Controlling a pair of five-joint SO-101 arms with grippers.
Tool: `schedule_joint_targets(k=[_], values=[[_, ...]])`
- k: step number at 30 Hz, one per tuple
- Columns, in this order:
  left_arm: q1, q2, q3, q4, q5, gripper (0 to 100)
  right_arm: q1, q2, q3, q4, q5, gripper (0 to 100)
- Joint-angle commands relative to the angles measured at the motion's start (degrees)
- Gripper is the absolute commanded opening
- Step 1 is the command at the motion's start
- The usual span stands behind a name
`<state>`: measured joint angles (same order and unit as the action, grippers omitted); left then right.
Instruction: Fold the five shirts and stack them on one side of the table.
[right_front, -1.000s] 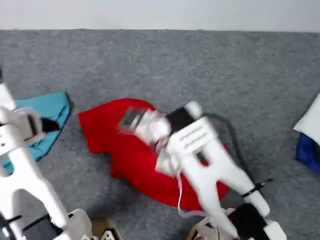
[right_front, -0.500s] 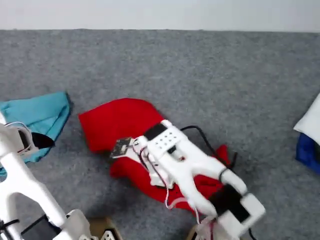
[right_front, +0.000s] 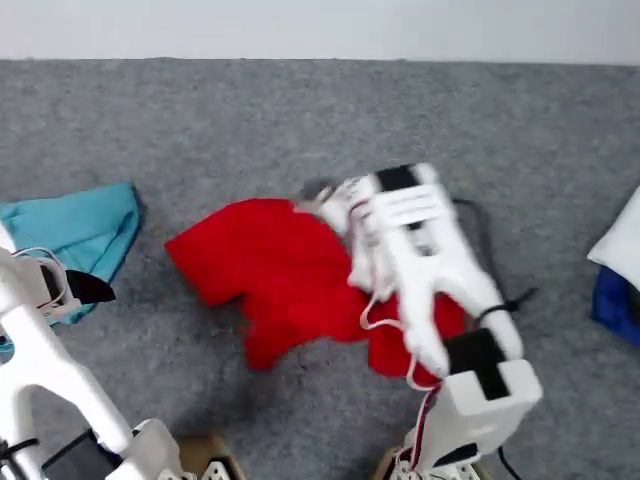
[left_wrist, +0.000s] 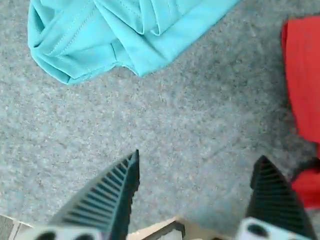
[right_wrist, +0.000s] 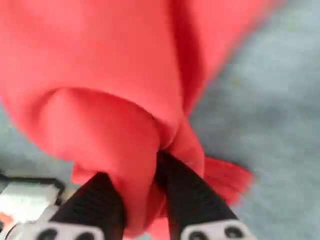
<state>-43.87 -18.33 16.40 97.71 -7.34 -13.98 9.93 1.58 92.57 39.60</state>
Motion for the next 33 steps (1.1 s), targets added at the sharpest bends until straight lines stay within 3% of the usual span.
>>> schedule_joint_targets(k=[1, 6, 10, 13, 16, 20, 25, 28, 33], values=[[-0.1, -1.6, -0.3, 0.6, -0.6, 34, 12.7, -3.2, -8.1, 0.7, 0.6, 0.9], [-0.1, -1.6, -0.2, 0.7, -0.7, 34, 29.4, 0.0, -9.7, -5.1, 0.1, 2.0], [0.0, -1.4, -0.2, 0.6, -0.7, 34, 30.5, 5.8, -9.8, 1.0, 3.2, 24.3], [0.1, -1.2, -0.2, 0.6, -0.7, 34, 28.6, 7.2, -13.8, 5.7, 5.5, 40.1], [0.1, -1.6, -0.2, 0.6, -0.7, 34, 26.8, 5.9, -18.4, 9.5, 5.5, 47.4], [0.1, -1.6, -0.2, 2.0, -0.8, 34, 23.0, 0.3, -22.6, 10.3, 6.4, 47.4], [0.1, -1.6, -0.2, 2.3, -0.8, 34, 12.5, -8.3, -22.2, 10.5, 9.8, 47.4], [0.1, -1.6, -0.2, 2.3, -0.8, 34, 5.1, -10.9, -16.4, 10.5, 9.9, 45.8], [0.1, -1.6, -0.2, 2.6, -0.8, 34, -4.9, -9.5, -1.7, 10.2, 12.2, 34.1]])
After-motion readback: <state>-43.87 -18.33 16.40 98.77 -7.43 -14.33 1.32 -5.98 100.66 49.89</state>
